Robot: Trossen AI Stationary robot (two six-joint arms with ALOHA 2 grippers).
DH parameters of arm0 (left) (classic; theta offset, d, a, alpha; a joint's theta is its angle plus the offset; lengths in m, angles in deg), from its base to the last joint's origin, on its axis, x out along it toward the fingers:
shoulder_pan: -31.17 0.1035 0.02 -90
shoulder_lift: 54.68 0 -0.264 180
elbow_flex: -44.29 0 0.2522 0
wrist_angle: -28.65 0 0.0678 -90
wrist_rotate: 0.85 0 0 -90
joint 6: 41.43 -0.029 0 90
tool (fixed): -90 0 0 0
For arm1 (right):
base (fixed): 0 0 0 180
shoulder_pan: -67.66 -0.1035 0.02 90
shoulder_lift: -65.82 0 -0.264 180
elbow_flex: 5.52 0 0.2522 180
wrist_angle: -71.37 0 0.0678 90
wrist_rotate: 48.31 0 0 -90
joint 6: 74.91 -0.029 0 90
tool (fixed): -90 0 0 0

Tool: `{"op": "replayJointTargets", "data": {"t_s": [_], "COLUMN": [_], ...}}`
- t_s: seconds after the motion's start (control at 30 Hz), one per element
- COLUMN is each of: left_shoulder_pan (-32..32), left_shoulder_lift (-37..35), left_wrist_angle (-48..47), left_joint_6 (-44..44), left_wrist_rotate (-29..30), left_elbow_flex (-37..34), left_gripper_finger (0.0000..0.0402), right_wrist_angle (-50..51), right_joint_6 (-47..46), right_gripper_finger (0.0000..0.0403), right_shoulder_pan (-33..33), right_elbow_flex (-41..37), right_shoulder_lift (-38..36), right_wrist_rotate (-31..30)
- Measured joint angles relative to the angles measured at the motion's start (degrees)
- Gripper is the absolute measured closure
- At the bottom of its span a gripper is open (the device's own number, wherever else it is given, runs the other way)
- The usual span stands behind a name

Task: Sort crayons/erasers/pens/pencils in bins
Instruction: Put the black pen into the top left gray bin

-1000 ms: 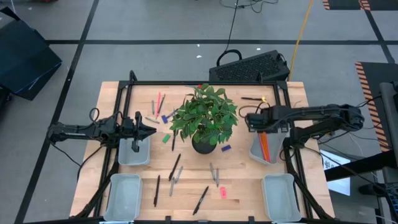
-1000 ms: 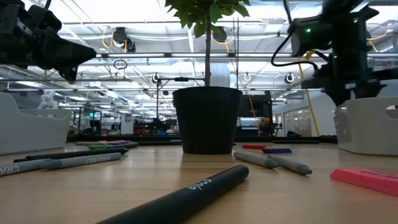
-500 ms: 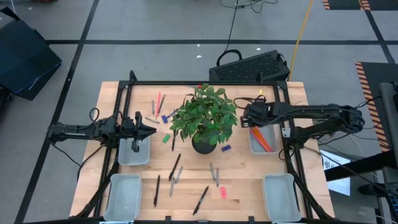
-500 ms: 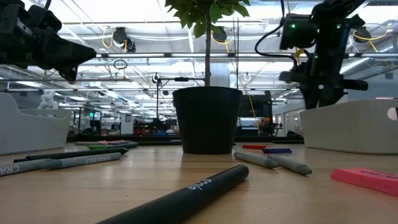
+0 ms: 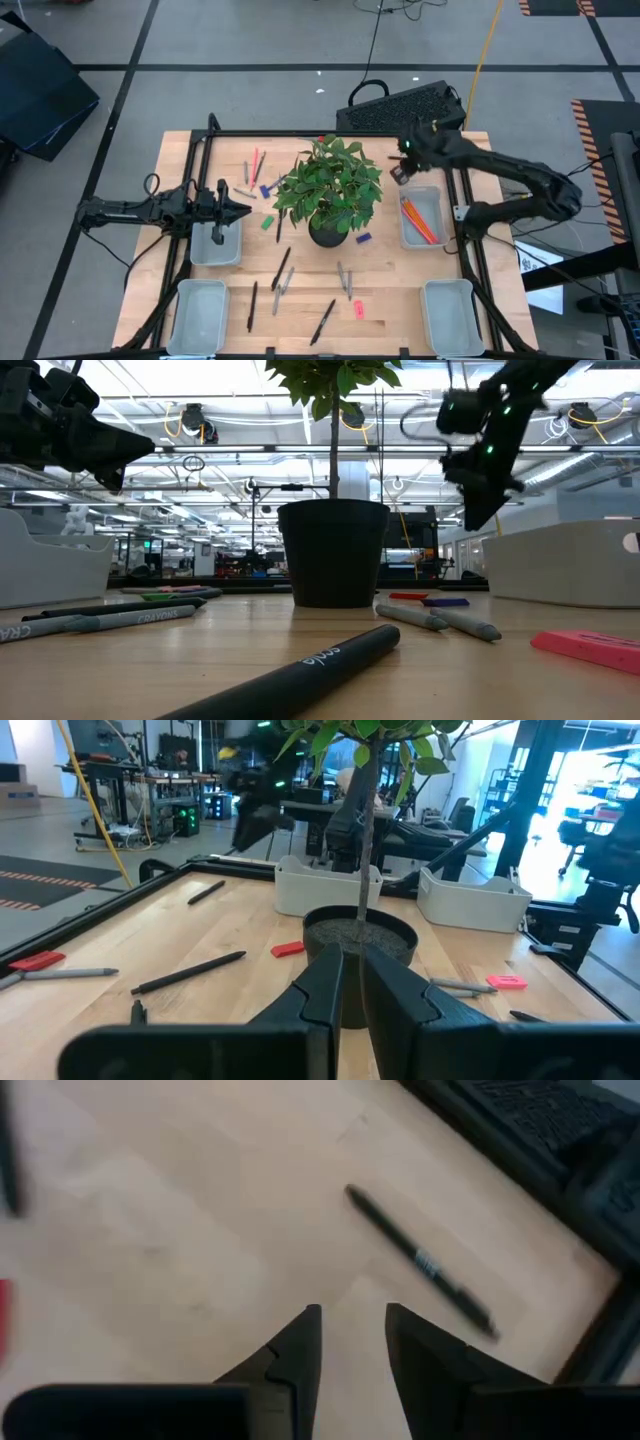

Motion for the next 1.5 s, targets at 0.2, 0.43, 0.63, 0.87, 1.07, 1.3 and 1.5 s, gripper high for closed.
{"op": "replayJointTargets", "data": {"t_s": [0.2, 0.43, 0.63, 0.87, 1.07, 1.3, 1.5], "left_shoulder_pan": [0.0, 0.0, 0.0, 0.0, 0.0, 0.0, 2.3], "left_shoulder_lift": [0.0, 0.0, 0.0, 0.0, 0.0, 0.0, 1.7], "left_wrist_angle": [0.0, 0.9, 6.1, 6.2, 6.1, 7.7, 4.9], "left_joint_6": [0.0, -0.1, 5.5, 3.8, 1.5, -4.3, -6.2], "left_wrist_rotate": [0.0, 0.0, -0.4, -0.5, 3.0, 3.5, 7.2], "left_elbow_flex": [0.0, 0.0, 0.0, 0.0, 0.0, 0.4, 5.5], "left_gripper_finger": [0.036, 0.036, 0.036, 0.036, 0.036, 0.036, 0.036], "right_wrist_angle": [-6.4, -4.2, -2.5, 6.8, 12.9, 17.4, 18.6], "right_joint_6": [16.1, 29.6, 34.1, 36.1, 41.1, 45.9, 51.0], "right_gripper_finger": [0.0252, 0.0261, 0.0276, 0.0277, 0.0277, 0.0277, 0.0277], "right_shoulder_pan": [9.2, 11.7, 11.4, 11.0, 7.8, 7.1, 6.5], "right_elbow_flex": [3.2, 8.8, 12.7, 22.1, 26.9, 28.5, 28.6], "right_shoulder_lift": [11.5, 23.5, 26.3, 32.7, 39.6, 43.3, 43.2], "right_wrist_rotate": [10.1, 9.0, 7.4, 6.8, 1.1, -6.0, -6.5]}}
